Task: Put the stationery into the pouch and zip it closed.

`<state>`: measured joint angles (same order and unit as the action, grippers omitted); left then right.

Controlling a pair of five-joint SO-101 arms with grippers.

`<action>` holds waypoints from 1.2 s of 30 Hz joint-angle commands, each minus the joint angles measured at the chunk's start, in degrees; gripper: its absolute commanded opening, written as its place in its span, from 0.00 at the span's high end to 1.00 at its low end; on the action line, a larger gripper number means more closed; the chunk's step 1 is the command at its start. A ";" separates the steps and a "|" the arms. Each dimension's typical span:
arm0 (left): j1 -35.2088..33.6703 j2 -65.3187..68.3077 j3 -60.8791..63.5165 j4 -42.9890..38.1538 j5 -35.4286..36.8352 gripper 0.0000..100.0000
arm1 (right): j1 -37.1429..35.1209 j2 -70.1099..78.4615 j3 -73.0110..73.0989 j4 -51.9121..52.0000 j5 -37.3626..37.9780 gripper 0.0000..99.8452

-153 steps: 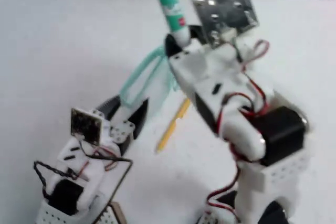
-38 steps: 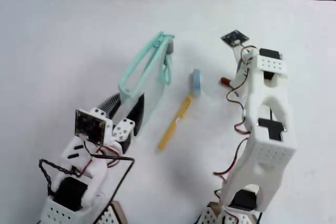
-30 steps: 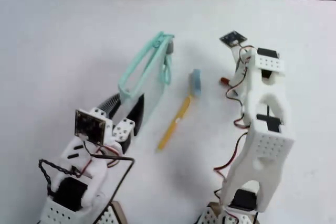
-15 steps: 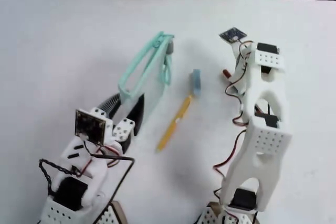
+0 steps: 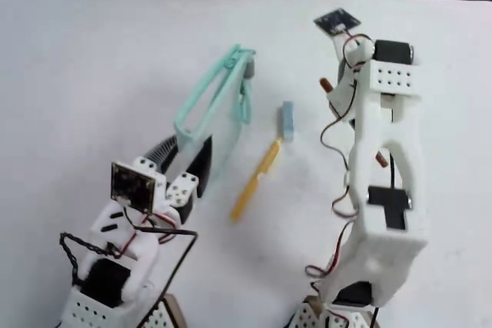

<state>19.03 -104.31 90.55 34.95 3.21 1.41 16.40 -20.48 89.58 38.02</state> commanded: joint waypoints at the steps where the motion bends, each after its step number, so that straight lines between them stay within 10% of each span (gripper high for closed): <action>1: 0.75 0.13 0.18 -0.18 -0.53 0.88 | -2.86 -10.33 -0.79 4.09 -1.85 0.98; 15: 0.75 0.13 0.09 -0.09 -0.53 0.88 | -16.04 -57.19 38.77 -16.31 -4.75 0.98; 36: 0.57 0.13 -3.43 4.40 -0.44 0.80 | -38.99 -52.44 6.59 -30.73 -28.31 0.98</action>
<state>19.03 -104.31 90.64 38.99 3.21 -35.96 -39.52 -11.96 61.63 12.88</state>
